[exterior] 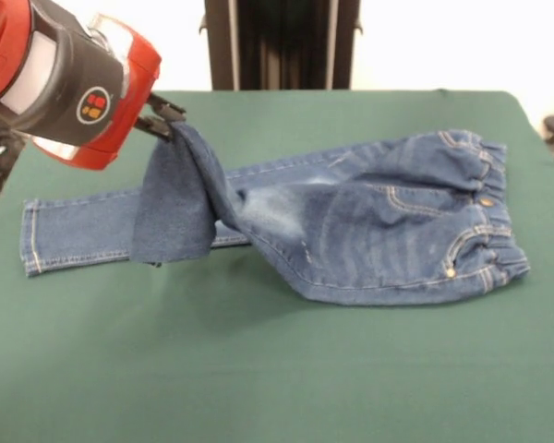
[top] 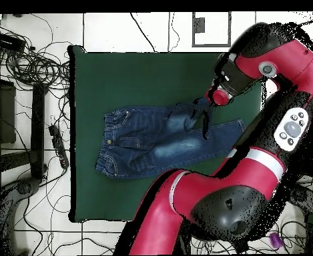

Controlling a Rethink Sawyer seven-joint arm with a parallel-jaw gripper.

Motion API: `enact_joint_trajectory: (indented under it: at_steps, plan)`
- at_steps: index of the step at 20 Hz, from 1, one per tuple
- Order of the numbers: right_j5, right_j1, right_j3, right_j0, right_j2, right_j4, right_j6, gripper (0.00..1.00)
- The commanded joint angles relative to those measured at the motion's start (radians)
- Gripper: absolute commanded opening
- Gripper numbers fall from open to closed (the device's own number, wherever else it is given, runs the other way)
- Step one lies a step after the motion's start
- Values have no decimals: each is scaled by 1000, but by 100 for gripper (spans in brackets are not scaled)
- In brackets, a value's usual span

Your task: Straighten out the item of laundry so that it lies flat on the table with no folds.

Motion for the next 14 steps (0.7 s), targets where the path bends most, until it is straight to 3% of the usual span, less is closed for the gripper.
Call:
enact_joint_trajectory:
  at_steps: [1, 4, 6, 14]
  plan:
    - [-88, -18, 144, 60, 73, -85, 114, 0]
    - [-377, 5, 161, 97, -48, -329, 35, 0]
    - [-506, 21, 154, 125, -118, -478, 40, 0]
    - [-677, 40, 190, 219, -281, -901, 82, 0]
